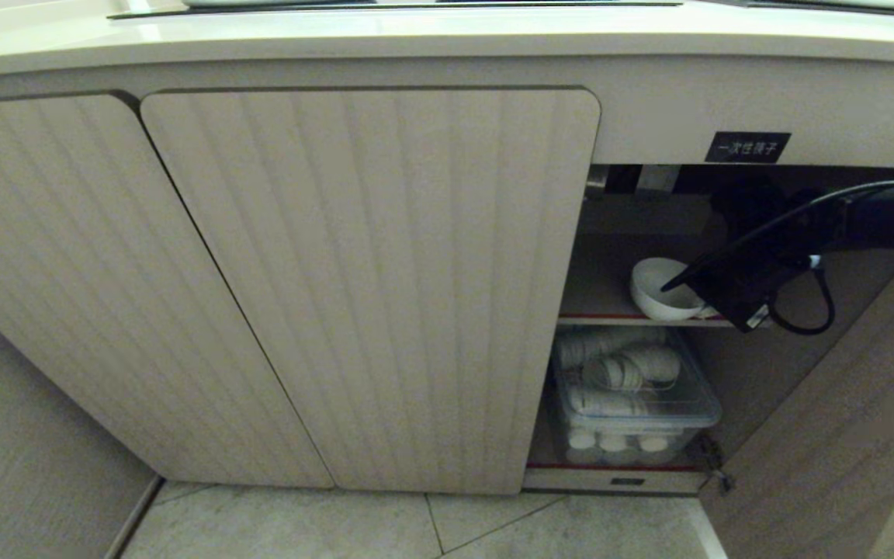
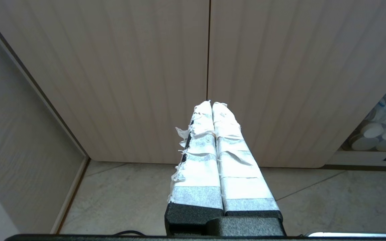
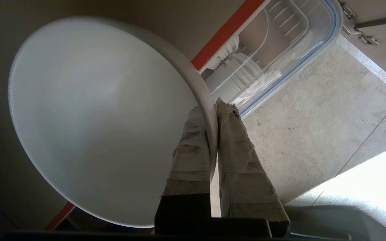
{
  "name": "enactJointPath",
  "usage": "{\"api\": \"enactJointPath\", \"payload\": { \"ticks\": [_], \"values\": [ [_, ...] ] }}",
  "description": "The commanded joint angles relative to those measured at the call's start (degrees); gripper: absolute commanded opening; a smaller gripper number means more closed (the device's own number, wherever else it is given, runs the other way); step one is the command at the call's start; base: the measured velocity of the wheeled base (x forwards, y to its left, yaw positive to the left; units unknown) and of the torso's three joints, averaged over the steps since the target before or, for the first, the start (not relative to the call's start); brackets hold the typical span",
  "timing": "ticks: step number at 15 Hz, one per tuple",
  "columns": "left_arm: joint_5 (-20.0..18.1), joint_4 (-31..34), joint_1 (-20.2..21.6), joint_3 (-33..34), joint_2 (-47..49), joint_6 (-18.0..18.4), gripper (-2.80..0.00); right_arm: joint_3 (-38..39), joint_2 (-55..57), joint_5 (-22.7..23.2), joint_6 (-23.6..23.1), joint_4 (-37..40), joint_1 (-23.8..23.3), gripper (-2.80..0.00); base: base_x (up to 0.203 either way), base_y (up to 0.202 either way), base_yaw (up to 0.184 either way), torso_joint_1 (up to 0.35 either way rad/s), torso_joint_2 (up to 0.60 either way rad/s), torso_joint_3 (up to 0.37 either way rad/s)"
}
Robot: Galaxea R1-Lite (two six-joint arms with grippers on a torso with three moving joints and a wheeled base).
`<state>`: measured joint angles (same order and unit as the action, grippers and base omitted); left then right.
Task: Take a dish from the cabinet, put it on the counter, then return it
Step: Put it back into the cabinet
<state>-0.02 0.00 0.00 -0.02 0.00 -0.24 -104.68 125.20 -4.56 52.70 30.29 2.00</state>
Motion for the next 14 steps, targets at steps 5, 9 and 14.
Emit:
{"api": "enactJointPath", "payload": {
  "ticks": [5, 9, 14],
  "values": [
    [0.0, 0.0, 0.0, 0.0, 0.0, 0.0, -2.8, -1.2, 1.1, -0.7, 0.3, 0.3, 0.0, -2.8, 0.0, 0.0, 0.0, 0.0, 0.0, 0.0],
    [0.0, 0.0, 0.0, 0.0, 0.0, 0.0, -2.8, -1.2, 1.7, -1.2, 0.3, 0.1, 0.0, -2.8, 0.0, 0.0, 0.0, 0.0, 0.0, 0.0],
    [0.0, 0.0, 0.0, 0.0, 0.0, 0.0, -2.8, -3.2, 2.5, -1.5, 0.3, 0.2, 0.0, -2.8, 0.0, 0.0, 0.0, 0.0, 0.0, 0.0]
  ]
}}
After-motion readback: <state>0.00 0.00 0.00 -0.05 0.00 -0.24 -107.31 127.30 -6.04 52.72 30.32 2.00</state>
